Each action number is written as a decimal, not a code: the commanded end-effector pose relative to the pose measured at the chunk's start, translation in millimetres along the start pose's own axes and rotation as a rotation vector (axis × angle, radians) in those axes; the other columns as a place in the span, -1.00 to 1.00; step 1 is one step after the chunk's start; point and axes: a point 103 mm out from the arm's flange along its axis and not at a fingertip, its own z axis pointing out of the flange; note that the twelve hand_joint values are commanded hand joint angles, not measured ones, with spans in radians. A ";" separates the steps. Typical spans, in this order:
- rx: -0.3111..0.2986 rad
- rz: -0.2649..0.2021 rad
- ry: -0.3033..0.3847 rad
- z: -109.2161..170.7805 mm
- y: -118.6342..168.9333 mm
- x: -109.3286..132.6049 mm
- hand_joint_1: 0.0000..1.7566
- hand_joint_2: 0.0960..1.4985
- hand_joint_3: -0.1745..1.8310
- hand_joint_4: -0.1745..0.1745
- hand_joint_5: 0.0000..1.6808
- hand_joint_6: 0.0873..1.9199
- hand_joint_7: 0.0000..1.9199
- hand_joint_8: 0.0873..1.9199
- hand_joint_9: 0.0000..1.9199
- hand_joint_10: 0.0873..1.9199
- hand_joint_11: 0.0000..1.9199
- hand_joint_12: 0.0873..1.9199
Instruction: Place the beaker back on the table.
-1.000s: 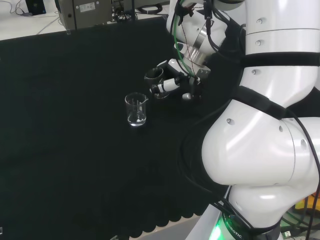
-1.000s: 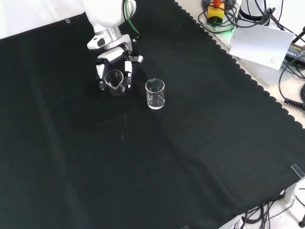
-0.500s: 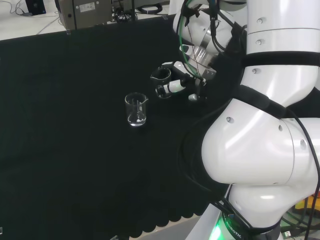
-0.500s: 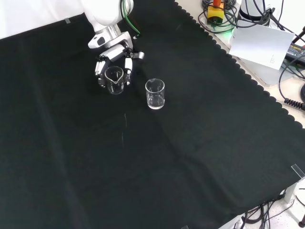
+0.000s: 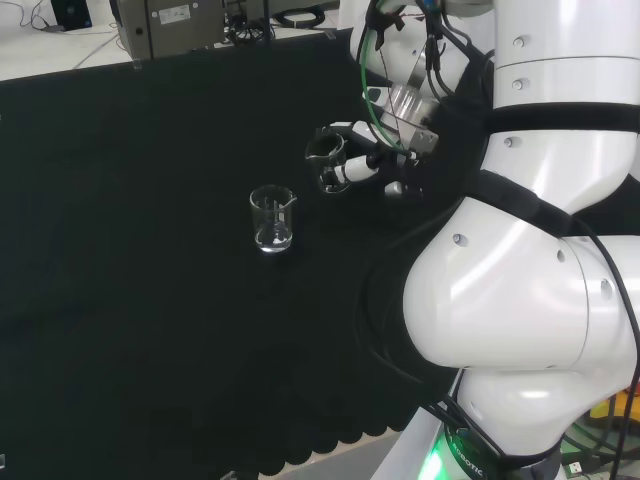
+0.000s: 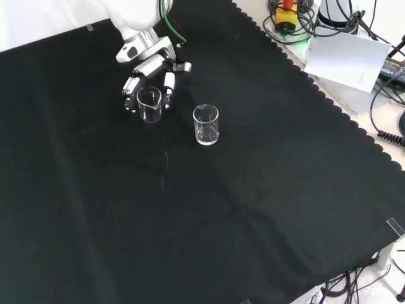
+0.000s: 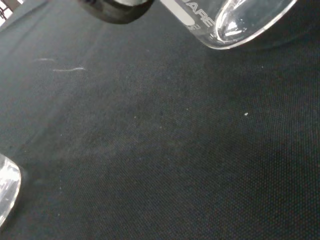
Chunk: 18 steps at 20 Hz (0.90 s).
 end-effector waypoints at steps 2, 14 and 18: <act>0.029 0.024 -0.003 -4.3 0.7 1.9 -0.08 0.17 -1.00 0.03 -0.60 -0.96 -0.75 -0.36 -0.28 -1.00 -0.72 0.37; -0.085 0.037 -0.033 -41.1 -9.1 9.1 -0.13 0.15 -1.00 -0.06 -0.62 -1.00 -0.89 -0.39 -0.43 -1.00 -0.85 0.42; -0.103 0.040 -0.056 -64.0 -19.4 21.7 -0.14 0.14 -1.00 -0.07 -0.62 -1.00 -0.91 -0.39 -0.44 -1.00 -0.88 0.43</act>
